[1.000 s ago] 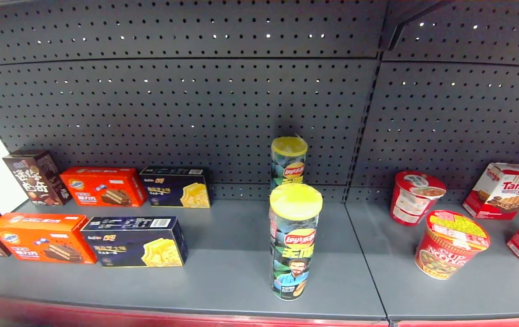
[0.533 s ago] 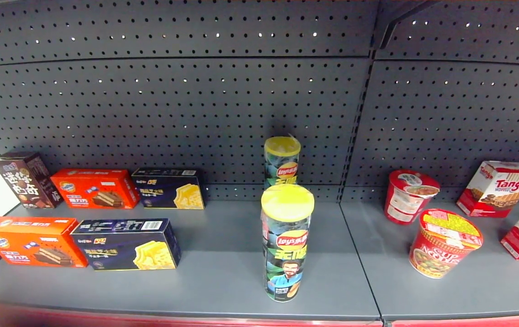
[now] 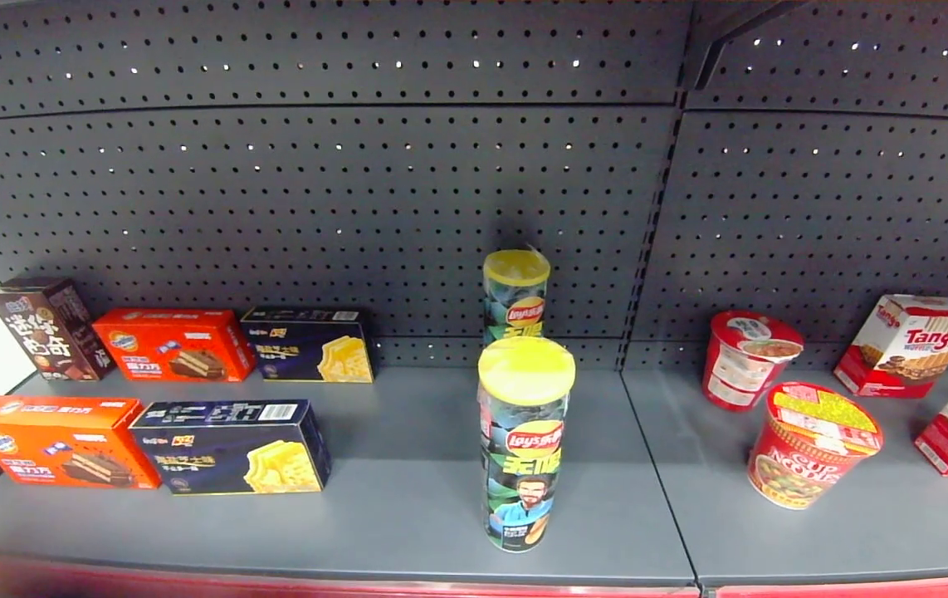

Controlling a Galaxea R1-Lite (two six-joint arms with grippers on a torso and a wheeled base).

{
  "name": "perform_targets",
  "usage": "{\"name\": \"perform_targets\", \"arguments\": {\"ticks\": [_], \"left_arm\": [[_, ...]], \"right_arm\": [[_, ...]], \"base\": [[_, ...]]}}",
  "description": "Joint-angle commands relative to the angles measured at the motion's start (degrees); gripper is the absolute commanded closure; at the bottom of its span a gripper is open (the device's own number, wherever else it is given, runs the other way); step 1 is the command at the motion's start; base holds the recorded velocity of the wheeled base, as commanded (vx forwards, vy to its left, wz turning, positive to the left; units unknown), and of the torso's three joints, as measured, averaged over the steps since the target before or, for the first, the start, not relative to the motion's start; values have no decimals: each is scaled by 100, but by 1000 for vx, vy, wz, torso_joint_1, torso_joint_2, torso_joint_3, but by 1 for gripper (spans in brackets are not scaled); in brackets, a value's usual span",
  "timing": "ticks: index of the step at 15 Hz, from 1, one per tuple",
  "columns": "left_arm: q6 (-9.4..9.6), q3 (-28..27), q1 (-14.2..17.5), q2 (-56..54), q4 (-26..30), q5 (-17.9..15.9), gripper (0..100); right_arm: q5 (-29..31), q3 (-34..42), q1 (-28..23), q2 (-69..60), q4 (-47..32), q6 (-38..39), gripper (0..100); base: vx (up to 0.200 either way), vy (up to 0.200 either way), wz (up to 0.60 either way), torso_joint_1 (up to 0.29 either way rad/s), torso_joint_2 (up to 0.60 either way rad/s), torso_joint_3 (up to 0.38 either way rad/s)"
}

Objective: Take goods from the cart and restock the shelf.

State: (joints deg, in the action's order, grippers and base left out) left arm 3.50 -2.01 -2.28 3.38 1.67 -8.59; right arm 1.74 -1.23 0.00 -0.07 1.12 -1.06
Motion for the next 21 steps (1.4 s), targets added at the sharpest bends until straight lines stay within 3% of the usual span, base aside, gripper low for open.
{"name": "perform_targets", "arguments": {"ticks": [1,12,14,21], "left_arm": [[2,-1,8,14,0,-2,0],[19,-1,-1,14,0,16,0],[72,-1,-1,14,0,-11,0],[-7,-1,-1,14,0,-2,0]], "right_arm": [[1,0,9,7,2,1,0],[1,0,9,7,2,9,0],[1,0,9,7,2,9,0],[-7,0,0,7,-15,9,0]], "base": [[0,200,0,7,7,7],[0,18,0,1,1,0],[0,-200,0,0,0,2],[0,0,0,0,0,0]]}}
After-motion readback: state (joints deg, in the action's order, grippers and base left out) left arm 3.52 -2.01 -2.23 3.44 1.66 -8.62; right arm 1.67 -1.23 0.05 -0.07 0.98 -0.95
